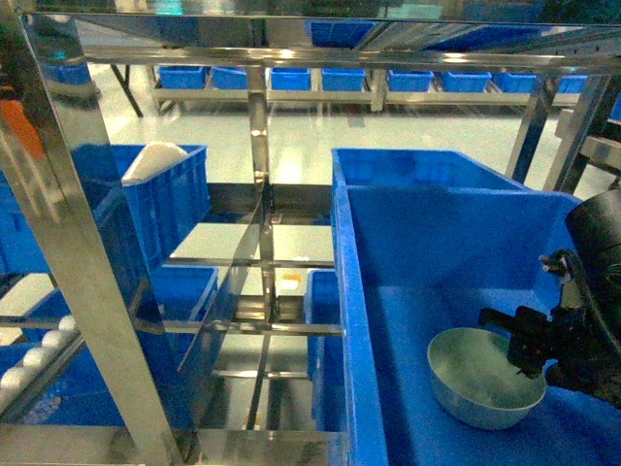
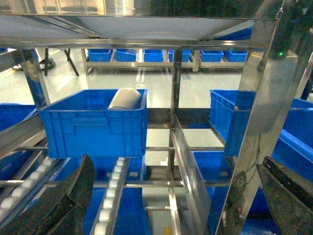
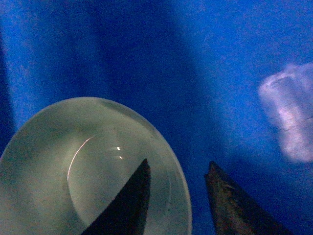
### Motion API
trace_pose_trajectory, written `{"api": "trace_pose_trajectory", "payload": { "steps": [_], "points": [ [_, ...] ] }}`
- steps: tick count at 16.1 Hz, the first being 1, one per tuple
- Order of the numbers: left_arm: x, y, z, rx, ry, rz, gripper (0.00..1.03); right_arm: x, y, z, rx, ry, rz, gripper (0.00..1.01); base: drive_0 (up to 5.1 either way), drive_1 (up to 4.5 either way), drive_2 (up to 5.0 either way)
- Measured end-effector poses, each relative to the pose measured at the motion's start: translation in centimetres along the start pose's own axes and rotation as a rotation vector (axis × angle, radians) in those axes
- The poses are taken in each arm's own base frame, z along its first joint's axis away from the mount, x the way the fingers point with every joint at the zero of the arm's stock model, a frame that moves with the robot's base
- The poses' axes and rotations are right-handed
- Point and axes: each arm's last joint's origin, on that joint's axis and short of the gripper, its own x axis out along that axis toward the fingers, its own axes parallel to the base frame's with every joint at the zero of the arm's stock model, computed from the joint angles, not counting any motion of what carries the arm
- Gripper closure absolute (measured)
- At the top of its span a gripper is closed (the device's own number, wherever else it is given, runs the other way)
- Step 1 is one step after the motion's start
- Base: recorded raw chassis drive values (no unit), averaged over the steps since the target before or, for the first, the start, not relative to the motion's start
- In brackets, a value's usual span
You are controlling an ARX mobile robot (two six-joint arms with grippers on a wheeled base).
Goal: Place green bowl on second shelf with right arm
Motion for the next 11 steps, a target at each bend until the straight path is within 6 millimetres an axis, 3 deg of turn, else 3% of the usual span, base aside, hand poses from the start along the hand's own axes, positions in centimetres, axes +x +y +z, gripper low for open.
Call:
{"api": "trace_pose_trajectory", "payload": {
  "steps": [1,4,7,9,11],
  "points": [
    [0.0,0.0,0.0,0.000,0.000,0.000,0.05,-1.7,-0.2,-0.1,-0.041,-0.051,-0.008,0.51,0.0,0.00,0.0],
    [0.0,0.0,0.0,0.000,0.000,0.000,0.05,-6.9,-0.8,-0.4,-0.126,-0.154,0.032,0.28,0.0,0.00,0.0],
    [0.0,0.0,0.0,0.000,0.000,0.000,0.05,-12.4,-3.0,-1.3,-0.191,-0.218,0.006,0.01,0.0,0.00,0.0],
    [0.0,0.0,0.0,0.000,0.000,0.000,0.05,-16.0,-5.5,-2.4,-0.226,-0.283,-0.041,0.03,0.0,0.00,0.0],
    [0.0,0.0,0.0,0.000,0.000,0.000,0.05,-19.1,-5.9,-3.3,-0.271,-0.349,-0.018,0.03,0.0,0.00,0.0]
  ]
}}
